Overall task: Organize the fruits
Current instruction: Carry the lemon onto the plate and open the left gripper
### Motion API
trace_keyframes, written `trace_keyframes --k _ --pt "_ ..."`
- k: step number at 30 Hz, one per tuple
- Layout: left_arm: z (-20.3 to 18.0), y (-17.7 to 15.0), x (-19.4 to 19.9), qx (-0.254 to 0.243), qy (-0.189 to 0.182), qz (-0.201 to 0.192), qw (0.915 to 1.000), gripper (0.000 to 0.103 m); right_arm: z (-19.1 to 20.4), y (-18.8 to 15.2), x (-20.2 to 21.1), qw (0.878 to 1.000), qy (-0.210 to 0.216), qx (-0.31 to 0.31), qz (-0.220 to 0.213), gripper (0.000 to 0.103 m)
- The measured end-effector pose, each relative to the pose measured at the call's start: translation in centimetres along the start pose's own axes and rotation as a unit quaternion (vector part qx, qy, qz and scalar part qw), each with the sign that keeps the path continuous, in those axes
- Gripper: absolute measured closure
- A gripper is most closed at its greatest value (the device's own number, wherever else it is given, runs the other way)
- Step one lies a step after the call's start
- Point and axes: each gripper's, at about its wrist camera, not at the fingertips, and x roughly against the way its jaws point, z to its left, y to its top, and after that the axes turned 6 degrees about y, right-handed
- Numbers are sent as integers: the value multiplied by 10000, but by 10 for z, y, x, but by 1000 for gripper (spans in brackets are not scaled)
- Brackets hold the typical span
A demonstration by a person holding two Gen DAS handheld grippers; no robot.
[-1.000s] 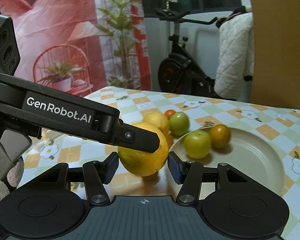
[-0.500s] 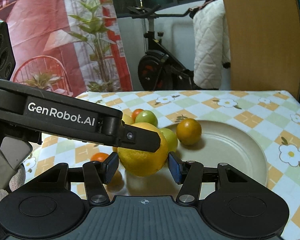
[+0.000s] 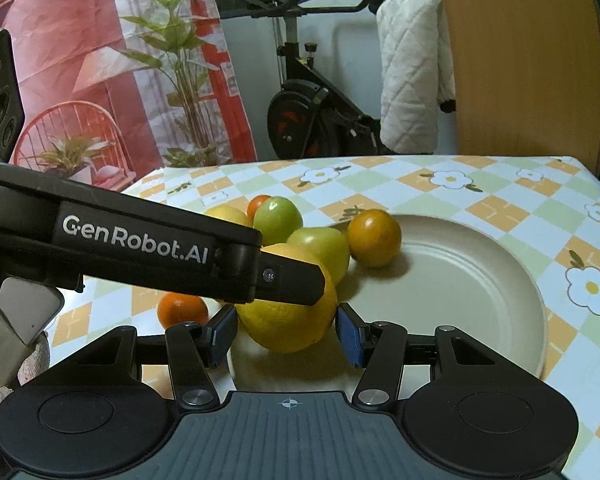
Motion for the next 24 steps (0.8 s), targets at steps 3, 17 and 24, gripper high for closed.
trace_keyframes --k 3,17,24 --pt "0 0 -2 -6 14 9 10000 43 -1 0 -2 10000 -12 -35 8 53" --pt "4 0 8 -16 119 -145 9998 46 3 3 3 9999 -98 73 -88 53" --pt "5 -2 28 -33 140 -293 9995 45 18 3 21 9991 -158 297 -241 53"
